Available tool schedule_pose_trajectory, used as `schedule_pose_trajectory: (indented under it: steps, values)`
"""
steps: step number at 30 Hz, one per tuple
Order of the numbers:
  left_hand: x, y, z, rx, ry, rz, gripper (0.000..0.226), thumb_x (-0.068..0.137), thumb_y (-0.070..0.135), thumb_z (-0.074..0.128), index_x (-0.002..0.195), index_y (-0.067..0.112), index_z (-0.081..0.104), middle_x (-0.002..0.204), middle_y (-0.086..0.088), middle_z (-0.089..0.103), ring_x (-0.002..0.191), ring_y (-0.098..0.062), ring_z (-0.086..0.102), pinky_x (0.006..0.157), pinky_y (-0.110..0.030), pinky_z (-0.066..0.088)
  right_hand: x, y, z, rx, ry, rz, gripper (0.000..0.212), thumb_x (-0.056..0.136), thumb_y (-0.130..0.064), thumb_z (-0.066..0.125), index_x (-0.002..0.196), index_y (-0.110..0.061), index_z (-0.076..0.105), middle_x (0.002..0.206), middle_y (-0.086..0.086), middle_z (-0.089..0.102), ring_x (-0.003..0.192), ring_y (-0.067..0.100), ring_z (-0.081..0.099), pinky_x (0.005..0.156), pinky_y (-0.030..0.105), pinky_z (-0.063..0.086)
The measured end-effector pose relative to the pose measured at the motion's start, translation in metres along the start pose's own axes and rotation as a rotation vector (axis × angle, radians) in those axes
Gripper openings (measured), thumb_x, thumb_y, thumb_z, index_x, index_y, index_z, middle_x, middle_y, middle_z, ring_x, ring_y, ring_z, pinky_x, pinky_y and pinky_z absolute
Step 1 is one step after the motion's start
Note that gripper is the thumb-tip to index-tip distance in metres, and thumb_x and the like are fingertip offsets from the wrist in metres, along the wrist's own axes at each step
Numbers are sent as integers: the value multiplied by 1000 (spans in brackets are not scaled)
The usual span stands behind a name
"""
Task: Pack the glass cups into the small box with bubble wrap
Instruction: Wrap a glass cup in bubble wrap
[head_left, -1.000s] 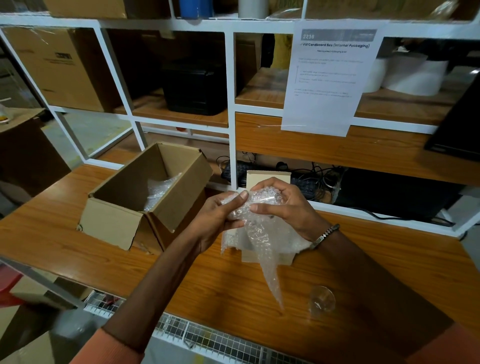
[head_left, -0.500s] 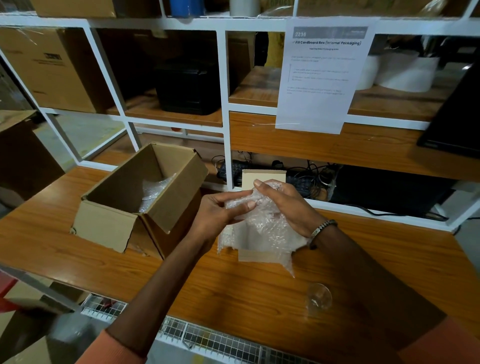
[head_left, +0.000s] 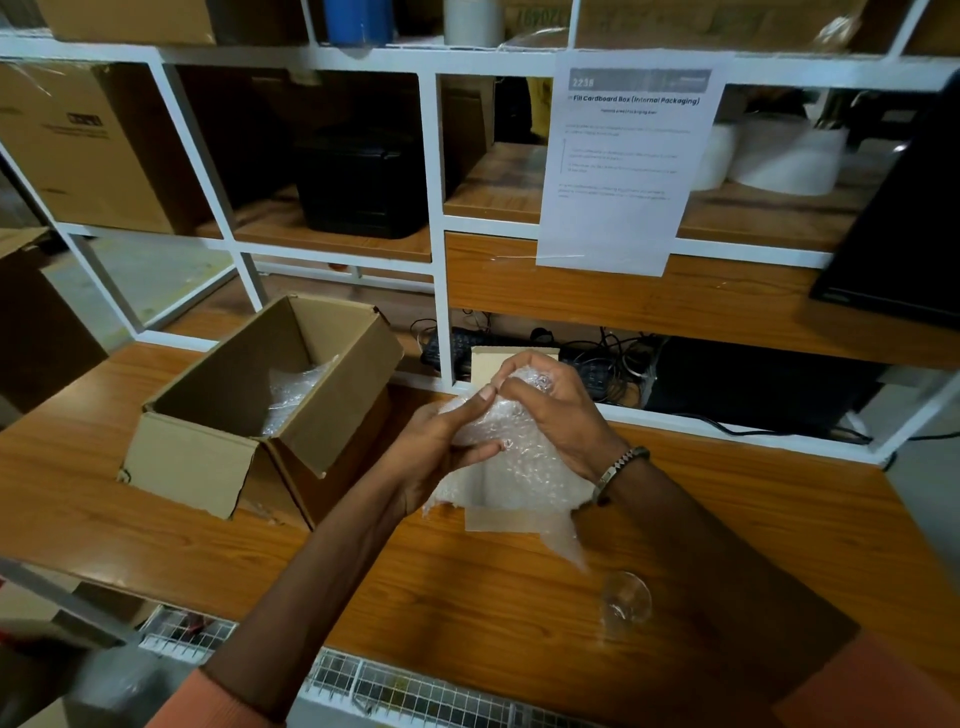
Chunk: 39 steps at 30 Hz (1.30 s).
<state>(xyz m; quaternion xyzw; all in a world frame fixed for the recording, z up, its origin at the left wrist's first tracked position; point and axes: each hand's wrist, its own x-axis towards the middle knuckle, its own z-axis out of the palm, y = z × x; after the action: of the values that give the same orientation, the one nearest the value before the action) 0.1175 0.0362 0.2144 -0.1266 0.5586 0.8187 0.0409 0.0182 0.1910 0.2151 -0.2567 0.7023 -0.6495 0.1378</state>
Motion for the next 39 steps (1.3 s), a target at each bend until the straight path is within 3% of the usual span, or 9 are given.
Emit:
schedule_pose_trajectory:
  steps: [4,8,11,14,21,26,30,34,39]
  values:
    - [4,-1,-1,46,69,94,39,97,33,77,128,9,74,127,-15,75,113,-26,74,85,-31,64,-2,-1,-1,0,8,30,15,96,-23,74,110,-19,68,119,-7,66,116,12,60,99,41,51]
    - [-1,-1,-5,116,63,214,36,92,21,78,124,5,73,121,-16,77,111,-30,76,90,-37,64,0,-2,-11,17,-125,234,41,88,-52,79,116,-24,70,121,11,75,120,38,68,103,58,53]
    - [-4,-3,-6,157,53,266,47,81,19,84,125,7,73,120,-13,79,113,-30,76,95,-41,62,0,-6,-14,-15,-197,303,54,88,-58,81,122,-16,71,118,12,78,113,36,74,98,47,58]
    - [-5,-7,-7,173,54,281,53,75,18,88,126,9,74,123,-11,78,117,-30,75,101,-45,60,1,-8,-15,-68,-220,322,52,86,-57,82,118,-16,76,114,5,81,110,24,77,102,48,60]
    - [-6,-4,-13,259,2,259,50,83,29,86,130,21,73,132,-2,74,121,-22,72,99,-42,61,-4,-5,-11,20,-147,195,51,89,-40,85,117,-1,69,99,13,78,90,27,75,79,44,59]
    - [-4,-2,-13,146,3,111,49,99,52,66,136,20,67,135,-9,72,123,-26,72,102,-45,60,-8,-1,-8,122,-56,62,38,89,-21,87,110,3,66,91,9,72,86,23,73,75,37,59]
    - [-3,-5,-8,208,-51,73,54,104,63,53,143,27,65,138,-1,72,126,-20,70,106,-42,57,-8,2,-4,123,-59,15,27,85,-10,88,103,-1,70,92,9,72,89,23,71,82,35,57]
    - [-2,-9,-4,159,-66,19,61,101,68,56,146,27,63,150,-8,63,121,-26,73,102,-40,60,-9,10,-3,81,-24,10,23,85,-19,90,99,-6,77,99,8,78,103,23,73,95,38,55]
    - [1,-8,-5,146,-65,-43,54,105,58,56,146,24,61,144,-14,67,110,-29,77,91,-36,64,-11,14,0,70,-8,72,39,83,-48,88,105,-17,79,108,8,80,110,30,74,100,52,56]
